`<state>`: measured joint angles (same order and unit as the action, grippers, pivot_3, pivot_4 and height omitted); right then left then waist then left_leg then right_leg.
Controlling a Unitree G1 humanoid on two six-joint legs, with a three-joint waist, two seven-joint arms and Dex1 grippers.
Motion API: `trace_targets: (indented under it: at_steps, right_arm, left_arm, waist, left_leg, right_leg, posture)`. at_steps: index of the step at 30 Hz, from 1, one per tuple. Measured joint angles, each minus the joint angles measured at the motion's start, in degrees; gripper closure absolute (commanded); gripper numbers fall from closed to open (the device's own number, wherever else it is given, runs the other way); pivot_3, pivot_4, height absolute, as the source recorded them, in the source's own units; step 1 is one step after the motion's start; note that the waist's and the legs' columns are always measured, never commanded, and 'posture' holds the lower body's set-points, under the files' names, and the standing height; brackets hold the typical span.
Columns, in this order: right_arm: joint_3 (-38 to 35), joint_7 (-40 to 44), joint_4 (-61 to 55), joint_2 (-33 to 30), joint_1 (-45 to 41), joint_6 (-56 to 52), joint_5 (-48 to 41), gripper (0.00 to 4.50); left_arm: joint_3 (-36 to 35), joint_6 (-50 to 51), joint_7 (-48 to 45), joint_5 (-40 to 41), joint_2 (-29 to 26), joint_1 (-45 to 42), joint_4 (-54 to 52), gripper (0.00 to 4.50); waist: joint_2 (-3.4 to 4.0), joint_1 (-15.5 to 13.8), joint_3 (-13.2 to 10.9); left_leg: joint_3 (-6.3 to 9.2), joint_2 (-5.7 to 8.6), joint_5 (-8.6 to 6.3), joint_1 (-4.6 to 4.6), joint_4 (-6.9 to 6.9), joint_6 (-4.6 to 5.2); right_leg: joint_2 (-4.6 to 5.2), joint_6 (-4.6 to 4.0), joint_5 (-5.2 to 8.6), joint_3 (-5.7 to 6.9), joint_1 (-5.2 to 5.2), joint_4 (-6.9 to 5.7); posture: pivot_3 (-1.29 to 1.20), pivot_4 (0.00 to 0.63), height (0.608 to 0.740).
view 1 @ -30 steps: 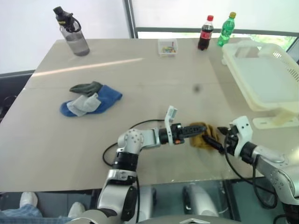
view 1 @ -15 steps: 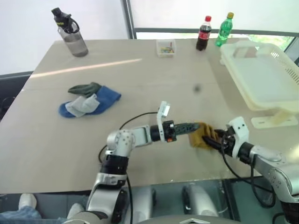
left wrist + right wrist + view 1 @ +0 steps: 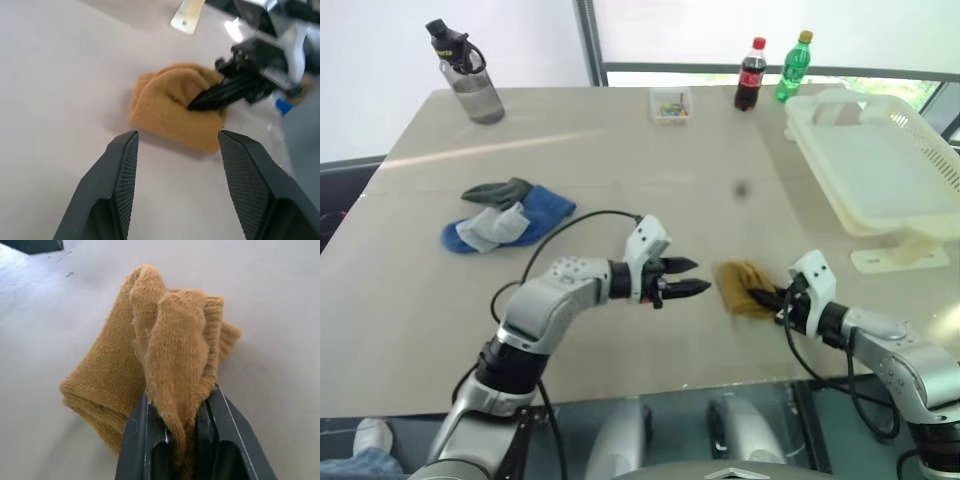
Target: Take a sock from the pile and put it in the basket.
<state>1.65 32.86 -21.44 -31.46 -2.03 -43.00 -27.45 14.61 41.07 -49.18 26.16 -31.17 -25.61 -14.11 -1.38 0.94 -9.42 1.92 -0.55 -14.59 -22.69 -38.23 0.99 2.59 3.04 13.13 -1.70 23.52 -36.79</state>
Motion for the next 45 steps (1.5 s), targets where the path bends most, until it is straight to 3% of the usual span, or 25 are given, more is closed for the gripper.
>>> trace_targets:
  at_steps: [3, 9, 16, 26, 34, 45]
  right_arm:
    - [0.2, 0.5, 0.1, -0.2, -0.1, 0.4, 0.6, 4.45]
    - [0.1, 1.3, 0.0, -1.0, -0.9, 0.6, 0.8, 4.45]
    - [-4.0, 1.4, -2.9, -3.6, -4.5, -8.8, -5.1, 4.45]
    - [-19.3, -2.6, -1.8, -7.7, -21.1, -19.2, -15.9, 4.45]
    - [-26.8, -8.1, 11.9, -12.4, -31.8, -21.4, -15.2, 4.45]
    - [-29.8, -15.9, 41.2, -14.1, -41.6, -9.8, -4.9, 4.45]
  left_arm:
    - [1.9, -8.0, -1.6, -7.1, -5.1, 0.0, -0.6, 1.8]
    - [2.4, -17.7, -6.1, -13.4, -9.3, 0.0, -0.6, 1.8]
    - [1.4, -19.0, -7.0, -14.3, -9.1, -0.1, -0.6, 1.8]
    - [-3.3, -17.0, -6.5, -11.7, -6.8, -3.8, -0.2, 1.8]
    - [-7.6, -10.5, -1.3, -6.1, 0.2, -10.0, 0.1, 1.8]
    - [-7.8, -9.2, 3.1, -6.1, 2.9, -11.2, 0.1, 1.8]
  waist:
    - [0.0, 0.0, 0.0]
    - [0.01, -0.1, 0.0]
    - [0.27, -0.3, -0.6]
    - [0.39, -0.5, -1.0]
    - [0.4, -0.4, -1.0]
    - [0.43, -0.3, -1.0]
  left_leg:
    - [0.0, -0.01, 0.0, 0.01, 0.0, 0.0]
    - [-0.03, -0.06, 0.0, -0.05, 0.0, 0.0]
    - [0.01, -0.02, 0.0, -0.24, 0.0, 0.0]
    - [0.03, 0.14, 0.0, -0.66, -0.01, 0.01]
    - [0.03, 0.23, 0.01, -1.03, -0.12, 0.02]
    - [-0.07, 0.24, 0.01, -0.99, -0.12, 0.02]
  right_leg:
    - [-0.01, -0.01, 0.0, -0.01, 0.0, 0.0]
    - [0.03, 0.01, 0.01, -0.02, 0.04, 0.01]
    - [0.06, 0.0, -0.01, 0.02, 0.14, 0.02]
    - [0.08, 0.04, -0.26, 0.31, 0.34, 0.05]
    - [0.14, 0.06, -0.29, 0.33, 0.65, 0.03]
    - [0.14, 0.05, -0.3, 0.24, 0.66, 0.0]
  posture:
    - [0.0, 0.15, 0.74]
    - [0.0, 0.15, 0.74]
    - [0.0, 0.15, 0.74]
    - [0.0, 0.15, 0.74]
    - [0.0, 0.15, 0.74]
    - [0.0, 0.15, 0.74]
